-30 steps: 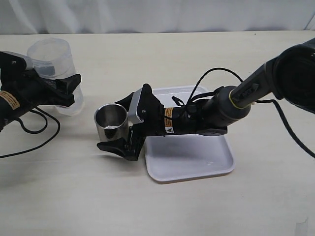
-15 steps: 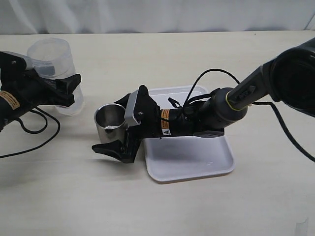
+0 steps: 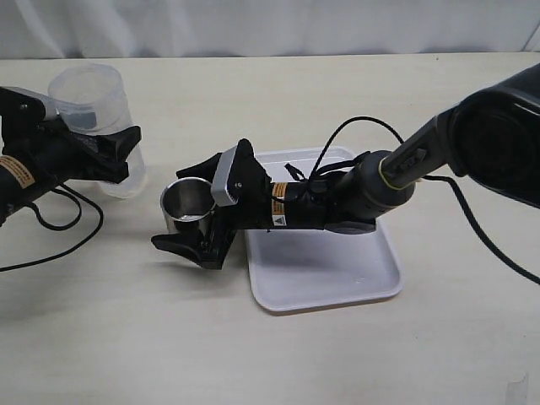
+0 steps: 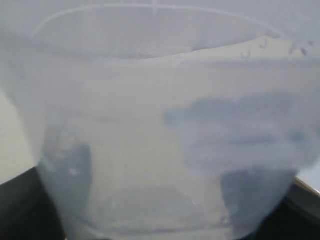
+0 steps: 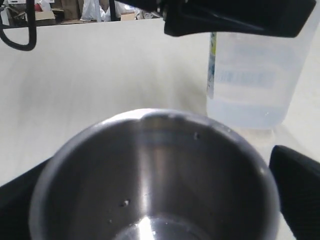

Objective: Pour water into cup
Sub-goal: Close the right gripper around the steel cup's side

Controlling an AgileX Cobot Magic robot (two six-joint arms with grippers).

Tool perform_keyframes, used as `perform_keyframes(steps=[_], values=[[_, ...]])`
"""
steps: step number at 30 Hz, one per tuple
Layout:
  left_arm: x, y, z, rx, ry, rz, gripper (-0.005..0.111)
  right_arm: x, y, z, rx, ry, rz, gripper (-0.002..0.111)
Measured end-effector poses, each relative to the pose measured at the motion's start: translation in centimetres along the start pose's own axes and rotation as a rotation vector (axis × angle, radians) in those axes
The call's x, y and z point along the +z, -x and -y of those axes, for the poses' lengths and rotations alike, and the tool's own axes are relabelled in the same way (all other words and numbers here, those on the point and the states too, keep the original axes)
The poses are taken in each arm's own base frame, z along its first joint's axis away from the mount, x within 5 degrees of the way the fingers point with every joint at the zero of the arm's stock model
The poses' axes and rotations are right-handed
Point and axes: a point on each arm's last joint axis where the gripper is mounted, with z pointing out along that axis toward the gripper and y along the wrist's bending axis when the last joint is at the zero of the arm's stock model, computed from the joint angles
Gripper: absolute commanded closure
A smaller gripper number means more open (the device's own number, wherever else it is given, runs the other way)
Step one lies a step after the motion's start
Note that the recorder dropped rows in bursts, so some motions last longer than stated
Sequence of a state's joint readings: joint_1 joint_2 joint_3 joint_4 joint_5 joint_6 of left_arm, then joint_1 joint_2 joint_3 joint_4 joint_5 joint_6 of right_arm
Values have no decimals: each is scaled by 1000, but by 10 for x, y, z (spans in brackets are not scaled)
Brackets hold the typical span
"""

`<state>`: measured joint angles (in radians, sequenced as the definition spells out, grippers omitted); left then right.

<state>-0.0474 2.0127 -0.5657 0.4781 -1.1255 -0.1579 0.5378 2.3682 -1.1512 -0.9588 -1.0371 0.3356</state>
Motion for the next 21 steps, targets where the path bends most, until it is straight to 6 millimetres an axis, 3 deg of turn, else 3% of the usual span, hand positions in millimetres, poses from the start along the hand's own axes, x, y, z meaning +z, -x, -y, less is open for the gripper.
perform_keyframes(steps=[13, 21], values=[[0, 0, 1, 3, -8, 4, 107, 0, -1, -3, -13, 34, -27, 2], [0, 0, 1, 3, -8, 4, 107, -2, 9, -1, -45, 30, -34, 2]])
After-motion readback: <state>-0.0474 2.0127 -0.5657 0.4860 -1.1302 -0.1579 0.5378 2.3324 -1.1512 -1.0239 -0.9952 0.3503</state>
